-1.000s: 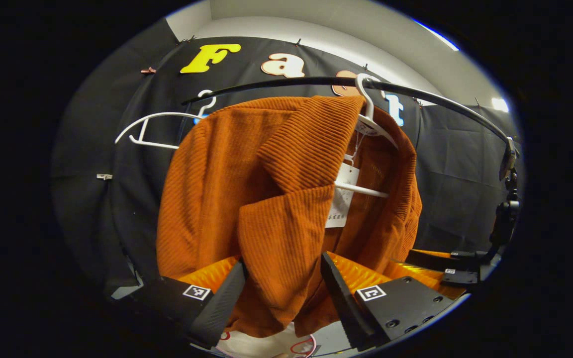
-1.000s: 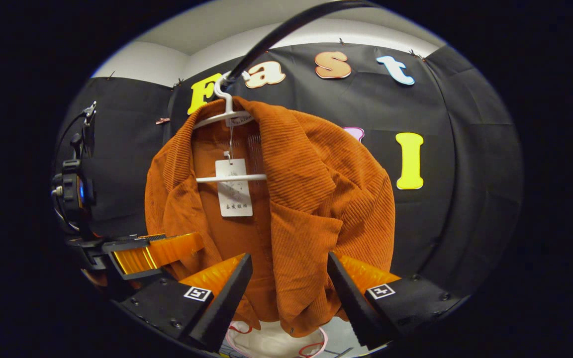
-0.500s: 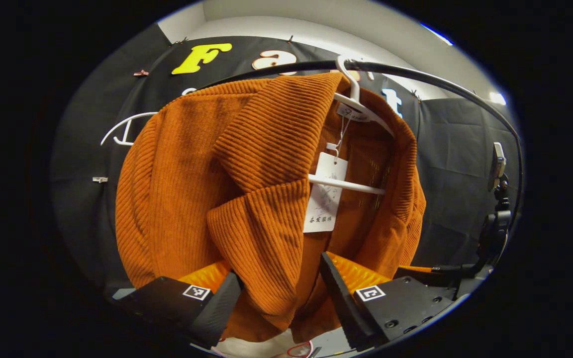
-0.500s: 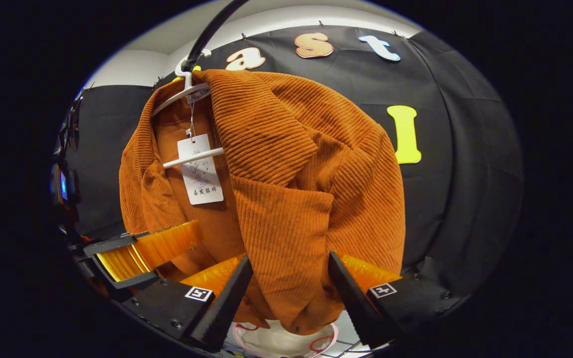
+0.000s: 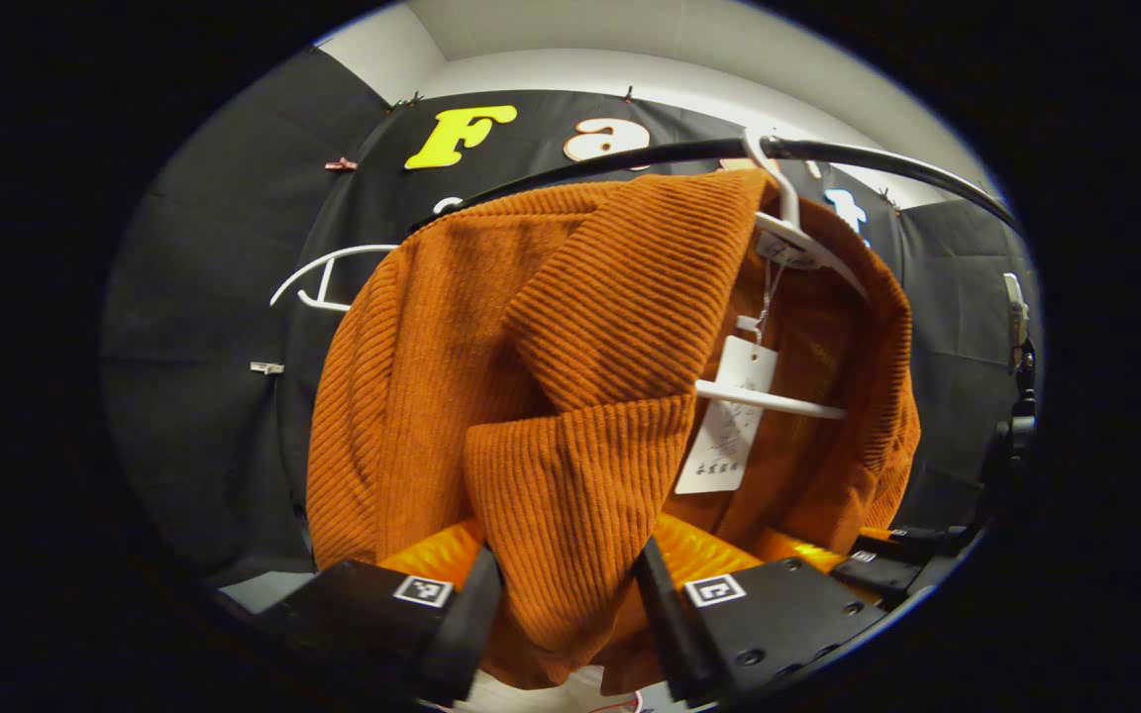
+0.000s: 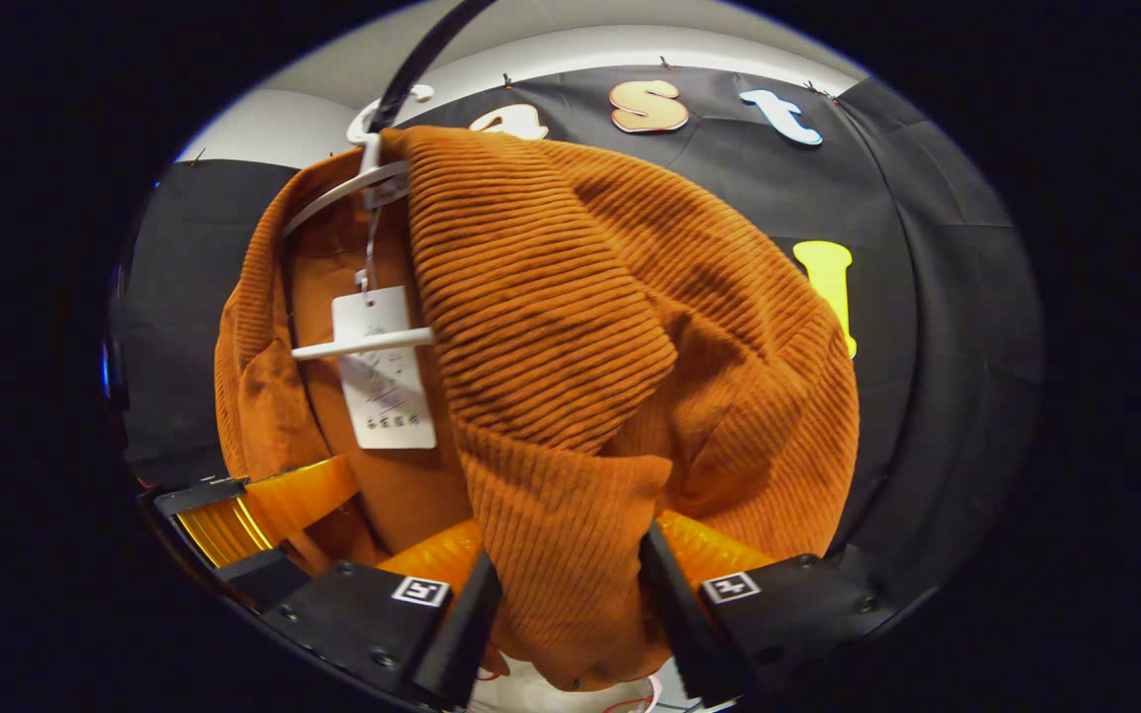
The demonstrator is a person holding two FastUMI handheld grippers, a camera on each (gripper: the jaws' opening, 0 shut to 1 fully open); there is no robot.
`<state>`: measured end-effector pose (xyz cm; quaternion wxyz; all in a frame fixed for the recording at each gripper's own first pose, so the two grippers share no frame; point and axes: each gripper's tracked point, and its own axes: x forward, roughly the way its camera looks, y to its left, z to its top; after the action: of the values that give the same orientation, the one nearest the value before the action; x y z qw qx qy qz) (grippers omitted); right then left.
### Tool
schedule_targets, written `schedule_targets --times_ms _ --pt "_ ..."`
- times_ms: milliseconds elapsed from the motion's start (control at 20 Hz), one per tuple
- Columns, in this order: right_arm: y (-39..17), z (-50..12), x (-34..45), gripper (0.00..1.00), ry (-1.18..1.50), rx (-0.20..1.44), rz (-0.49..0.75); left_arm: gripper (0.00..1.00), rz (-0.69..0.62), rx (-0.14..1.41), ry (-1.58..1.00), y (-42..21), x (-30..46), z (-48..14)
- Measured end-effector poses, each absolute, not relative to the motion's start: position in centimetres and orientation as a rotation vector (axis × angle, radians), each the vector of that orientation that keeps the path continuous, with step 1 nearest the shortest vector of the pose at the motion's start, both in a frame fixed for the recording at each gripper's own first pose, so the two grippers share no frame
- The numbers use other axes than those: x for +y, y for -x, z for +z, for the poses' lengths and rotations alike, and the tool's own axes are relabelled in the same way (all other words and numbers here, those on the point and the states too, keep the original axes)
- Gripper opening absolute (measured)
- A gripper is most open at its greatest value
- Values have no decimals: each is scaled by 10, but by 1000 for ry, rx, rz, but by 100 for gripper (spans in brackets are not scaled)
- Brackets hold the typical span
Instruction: Grasp the clothes on the hanger with both hands and then place them into the laundry hamper below.
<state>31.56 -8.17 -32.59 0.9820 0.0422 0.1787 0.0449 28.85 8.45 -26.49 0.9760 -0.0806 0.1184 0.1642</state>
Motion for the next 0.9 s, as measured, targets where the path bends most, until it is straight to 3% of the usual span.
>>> schedule_targets --times_ms 150,400,650,900 --pt "-324 -318 -105 13 -33 326 92 10 352 242 164 -287 92 -261" --pt "-321 -284 -154 13 -121 266 56 8 446 225 129 -264 121 -238" --pt "-336 -256 -182 13 -198 194 28 8 559 85 51 -246 163 -187" --pt "-359 -222 -207 13 -233 131 5 8 566 17 -56 -250 184 -146"
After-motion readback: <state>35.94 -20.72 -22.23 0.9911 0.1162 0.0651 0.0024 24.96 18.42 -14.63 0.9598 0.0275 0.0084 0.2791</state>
